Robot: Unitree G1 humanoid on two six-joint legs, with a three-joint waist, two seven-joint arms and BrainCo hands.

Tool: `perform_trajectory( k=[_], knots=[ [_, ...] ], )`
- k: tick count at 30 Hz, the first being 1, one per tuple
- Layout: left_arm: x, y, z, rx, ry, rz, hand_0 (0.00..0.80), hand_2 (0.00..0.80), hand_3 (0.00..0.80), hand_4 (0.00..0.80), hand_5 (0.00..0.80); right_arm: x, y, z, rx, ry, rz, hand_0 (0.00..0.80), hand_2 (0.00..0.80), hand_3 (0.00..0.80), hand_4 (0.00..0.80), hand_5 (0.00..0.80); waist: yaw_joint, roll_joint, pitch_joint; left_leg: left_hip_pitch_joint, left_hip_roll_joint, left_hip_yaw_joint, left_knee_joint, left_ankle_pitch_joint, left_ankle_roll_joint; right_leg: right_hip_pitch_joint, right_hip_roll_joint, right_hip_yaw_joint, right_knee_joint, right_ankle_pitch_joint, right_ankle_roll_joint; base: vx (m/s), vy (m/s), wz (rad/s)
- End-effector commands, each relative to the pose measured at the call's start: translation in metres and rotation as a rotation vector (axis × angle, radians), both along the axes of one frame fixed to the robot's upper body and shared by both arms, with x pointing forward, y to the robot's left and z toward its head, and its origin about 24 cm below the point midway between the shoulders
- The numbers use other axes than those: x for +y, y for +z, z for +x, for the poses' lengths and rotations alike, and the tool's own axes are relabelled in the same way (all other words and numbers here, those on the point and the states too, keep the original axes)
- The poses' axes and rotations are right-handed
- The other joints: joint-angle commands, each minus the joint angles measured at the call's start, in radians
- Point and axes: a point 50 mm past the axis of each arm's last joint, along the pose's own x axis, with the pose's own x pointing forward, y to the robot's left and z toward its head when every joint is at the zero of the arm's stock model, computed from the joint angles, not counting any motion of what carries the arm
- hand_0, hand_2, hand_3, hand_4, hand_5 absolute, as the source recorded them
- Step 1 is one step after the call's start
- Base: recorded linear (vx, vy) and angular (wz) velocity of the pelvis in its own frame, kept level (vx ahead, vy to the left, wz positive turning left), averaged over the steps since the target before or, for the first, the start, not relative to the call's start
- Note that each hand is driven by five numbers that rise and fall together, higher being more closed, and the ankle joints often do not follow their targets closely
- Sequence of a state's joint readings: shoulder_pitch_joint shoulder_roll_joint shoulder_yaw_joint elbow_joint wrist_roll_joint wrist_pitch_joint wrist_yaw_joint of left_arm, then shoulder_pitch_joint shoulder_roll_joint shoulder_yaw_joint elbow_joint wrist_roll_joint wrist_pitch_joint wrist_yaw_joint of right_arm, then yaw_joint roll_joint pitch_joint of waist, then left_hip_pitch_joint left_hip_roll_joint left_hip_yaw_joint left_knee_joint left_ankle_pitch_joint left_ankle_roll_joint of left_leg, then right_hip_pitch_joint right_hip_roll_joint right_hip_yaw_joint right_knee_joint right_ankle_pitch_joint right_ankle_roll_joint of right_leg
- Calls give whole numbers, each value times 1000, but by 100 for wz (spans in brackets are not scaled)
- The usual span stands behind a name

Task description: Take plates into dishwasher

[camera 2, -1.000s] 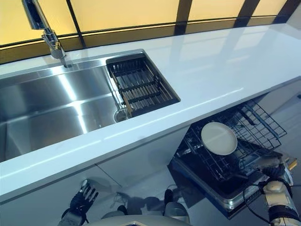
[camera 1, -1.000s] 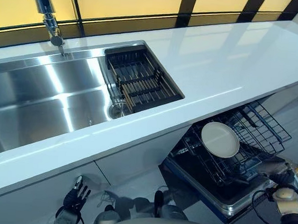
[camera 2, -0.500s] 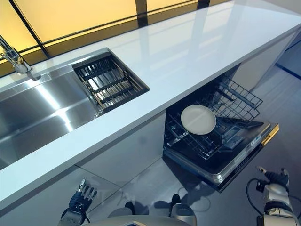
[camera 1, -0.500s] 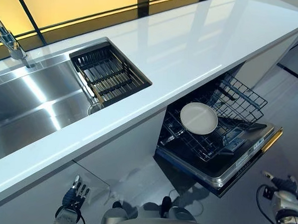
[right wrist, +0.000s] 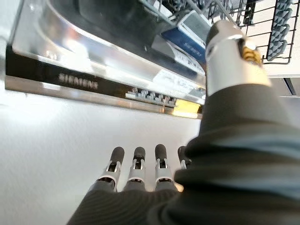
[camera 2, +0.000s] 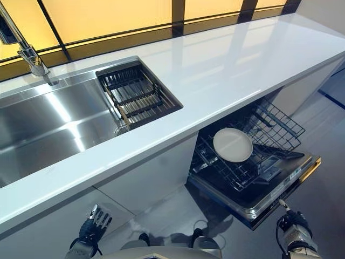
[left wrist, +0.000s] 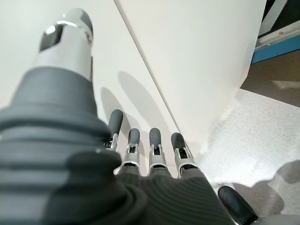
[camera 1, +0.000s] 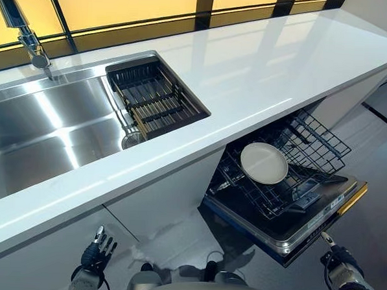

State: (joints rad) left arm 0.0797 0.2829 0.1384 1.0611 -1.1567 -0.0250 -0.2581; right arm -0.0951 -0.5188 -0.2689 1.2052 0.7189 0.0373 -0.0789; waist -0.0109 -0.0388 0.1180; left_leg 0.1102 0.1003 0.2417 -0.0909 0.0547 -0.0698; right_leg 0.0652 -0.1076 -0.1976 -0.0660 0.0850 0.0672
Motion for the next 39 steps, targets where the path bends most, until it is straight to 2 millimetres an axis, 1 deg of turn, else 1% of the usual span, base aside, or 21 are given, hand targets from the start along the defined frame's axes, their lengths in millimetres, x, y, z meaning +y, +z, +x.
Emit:
perform_trajectory(
  k=[1, 3, 5, 6, 8, 12, 14, 15, 17, 19, 20, 24, 27, 30, 34, 39],
  knots=[
    [20, 47, 87, -350, 6, 76, 0, 0, 0, 0, 0, -16, 20, 25, -125, -54, -4, 0, 0, 0, 0, 0, 15, 58, 12, 26, -75, 21, 4, -68, 61, -13, 4, 27, 137, -84, 35, -57, -102, 1],
    [16, 47, 90, -355, -20, 71, 0, 0, 0, 0, 0, -13, 19, 27, -153, -66, 34, 0, 0, 0, 0, 0, 14, 70, 23, 10, -73, 13, 4, -63, 56, -28, 10, 26, 144, -93, 28, -96, -101, 1],
    [15, 48, 91, -363, -23, 68, 0, 0, 0, 0, 0, -14, 21, 29, -161, -68, 35, 0, 0, 0, 0, 0, 13, 77, 28, -1, -73, 7, 4, -58, 53, -40, 13, 26, 152, -97, 25, -141, -42, 3],
    [15, 51, 97, -392, -16, 58, 0, 0, 0, 0, 0, -16, 24, 35, -179, -71, 33, 0, 0, 0, 0, 0, 12, 93, 50, -25, -73, -5, 4, -47, 47, -64, 14, 26, 161, -102, 20, -184, -36, 4],
    [14, 54, 101, -409, -12, 55, 0, 0, 0, 0, 0, -16, 26, 38, -188, -72, 35, 0, 0, 0, 0, 0, 11, 100, 61, -38, -73, -12, 4, -40, 43, -77, 14, 26, 165, -102, 19, -155, -37, 12],
    [11, 56, 105, -440, -13, 51, 0, 0, 0, 0, 0, -15, 26, 39, -195, -74, 47, 0, 0, 0, 0, 0, 6, 119, 81, -53, -75, -16, 4, -36, 36, -88, 11, 22, 164, -104, 14, -91, -38, 8],
    [8, 56, 107, -455, -13, 48, 0, 0, 0, 0, 0, -17, 26, 37, -199, -78, 50, 0, 0, 0, 0, 0, 4, 130, 90, -61, -78, -17, 4, -32, 32, -94, 4, 16, 166, -108, 12, -67, 5, 1],
    [7, 57, 109, -465, -14, 44, 0, 0, 0, 0, 0, -19, 28, 37, -205, -79, 50, 0, 0, 0, 0, 0, 2, 142, 97, -66, -81, -19, 4, -29, 29, -101, -1, 13, 172, -112, 11, -72, 32, 1],
    [6, 59, 111, -476, -15, 38, 0, 0, 0, 0, 0, -21, 30, 39, -214, -73, 46, 0, 0, 0, 0, 0, 0, 154, 103, -71, -85, -18, 4, -27, 27, -110, -7, 9, 180, -117, 9, -63, 41, 1],
    [3, 59, 114, -493, -16, 29, 0, 0, 0, 0, 0, -24, 35, 42, -228, -53, 30, 0, 0, 0, 0, 0, -4, 176, 114, -79, -93, -18, 5, -22, 26, -124, -16, 5, 198, -127, 6, -54, 52, 2],
    [2, 60, 114, -496, -16, 26, 0, 0, 0, 0, 0, -24, 36, 43, -231, -48, 27, 0, 0, 0, 0, 0, -4, 181, 116, -80, -94, -18, 6, -21, 25, -127, -18, 4, 201, -129, 5, -53, 60, 4],
    [-4, 60, 118, -521, -22, 5, 0, 0, 0, 0, 0, -28, 45, 53, -266, -2, 6, 0, 0, 0, 0, 0, -8, 216, 129, -88, -106, -17, 7, -19, 24, -146, -32, -2, 225, -143, 1, -39, 58, 4],
    [-13, 57, 117, -529, -31, -19, 0, 0, 0, 0, 0, -29, 53, 64, -309, 80, -16, 0, 0, 0, 0, 0, -10, 241, 133, -87, -117, -15, 8, -20, 25, -148, -41, -6, 234, -153, -4, 2, 71, 5],
    [-18, 53, 114, -518, -39, -28, 0, 0, 0, 0, 0, -27, 58, 71, -349, 159, -34, 0, 0, 0, 0, 0, -7, 249, 128, -83, -121, -17, 7, -21, 26, -143, -45, -11, 234, -156, -5, 16, 18, 3],
    [-19, 50, 109, -501, -47, -34, 0, 0, 0, 0, 0, -24, 64, 81, -391, 235, -61, 0, 0, 0, 0, 0, -5, 251, 121, -76, -121, -13, 7, -22, 25, -137, -50, -18, 238, -161, -6, 37, 10, 7],
    [-22, 46, 105, -483, -57, -45, 0, 0, 0, 0, 0, -18, 80, 102, -492, 359, -82, 0, 0, 0, 0, 0, -9, 252, 115, -66, -122, -7, 8, -23, 24, -128, -51, -21, 238, -162, -9, 47, 10, 0]
  ],
)
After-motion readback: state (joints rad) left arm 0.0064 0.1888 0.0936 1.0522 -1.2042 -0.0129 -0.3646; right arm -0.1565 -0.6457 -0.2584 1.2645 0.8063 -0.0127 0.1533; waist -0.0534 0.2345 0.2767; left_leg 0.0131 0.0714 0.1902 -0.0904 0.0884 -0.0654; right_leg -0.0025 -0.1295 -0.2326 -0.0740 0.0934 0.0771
